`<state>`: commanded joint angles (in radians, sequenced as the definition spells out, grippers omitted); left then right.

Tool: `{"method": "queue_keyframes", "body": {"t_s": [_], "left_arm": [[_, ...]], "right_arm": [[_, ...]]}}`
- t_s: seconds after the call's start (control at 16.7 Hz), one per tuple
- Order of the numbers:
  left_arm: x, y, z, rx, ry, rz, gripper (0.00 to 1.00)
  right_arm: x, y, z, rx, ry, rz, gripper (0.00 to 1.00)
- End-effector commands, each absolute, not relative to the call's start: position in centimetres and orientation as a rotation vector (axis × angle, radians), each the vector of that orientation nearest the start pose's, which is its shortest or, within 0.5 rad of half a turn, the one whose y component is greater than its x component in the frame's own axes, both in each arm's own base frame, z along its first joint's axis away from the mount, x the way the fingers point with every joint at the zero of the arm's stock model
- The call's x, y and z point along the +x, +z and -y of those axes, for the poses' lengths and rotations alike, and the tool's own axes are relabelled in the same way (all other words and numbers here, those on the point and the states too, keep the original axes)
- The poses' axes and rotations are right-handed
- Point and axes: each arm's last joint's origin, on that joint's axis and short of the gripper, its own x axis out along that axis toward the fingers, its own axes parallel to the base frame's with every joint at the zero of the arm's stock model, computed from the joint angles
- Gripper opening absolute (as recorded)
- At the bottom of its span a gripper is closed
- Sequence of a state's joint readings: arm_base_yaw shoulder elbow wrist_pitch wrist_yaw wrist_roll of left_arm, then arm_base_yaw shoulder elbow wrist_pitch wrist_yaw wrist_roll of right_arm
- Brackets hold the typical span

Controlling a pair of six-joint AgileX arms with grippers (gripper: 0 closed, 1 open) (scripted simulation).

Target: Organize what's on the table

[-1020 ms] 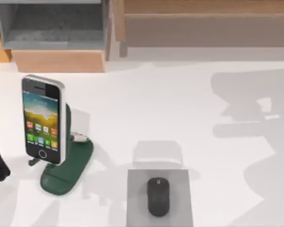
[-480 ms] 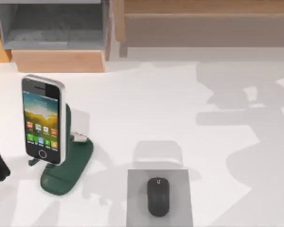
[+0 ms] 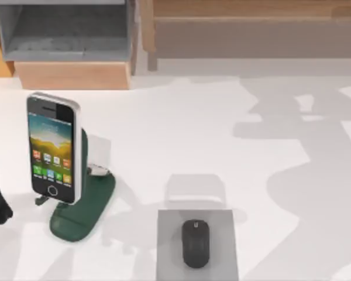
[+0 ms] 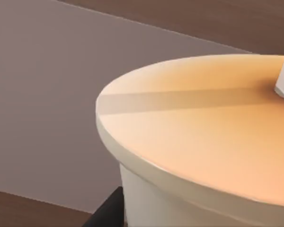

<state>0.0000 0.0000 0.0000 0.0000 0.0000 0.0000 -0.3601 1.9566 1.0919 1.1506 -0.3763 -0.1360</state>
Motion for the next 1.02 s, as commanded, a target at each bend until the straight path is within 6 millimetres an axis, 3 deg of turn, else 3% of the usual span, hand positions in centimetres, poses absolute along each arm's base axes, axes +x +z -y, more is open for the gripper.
{"method": "queue_keyframes", "body": {"t_s": [0.6, 1.02], "left_arm": [[10.6, 16.0, 0.1, 0.000, 0.000, 0.000, 1.00], [10.6, 16.0, 0.1, 0.000, 0.000, 0.000, 1.00]], "right_arm": [[43.1, 23.0, 14.6, -0.139, -0.009, 0.105, 0.00], [45.5, 25.2, 15.2, -0.017, -0.013, 0.006, 0.00]]}}
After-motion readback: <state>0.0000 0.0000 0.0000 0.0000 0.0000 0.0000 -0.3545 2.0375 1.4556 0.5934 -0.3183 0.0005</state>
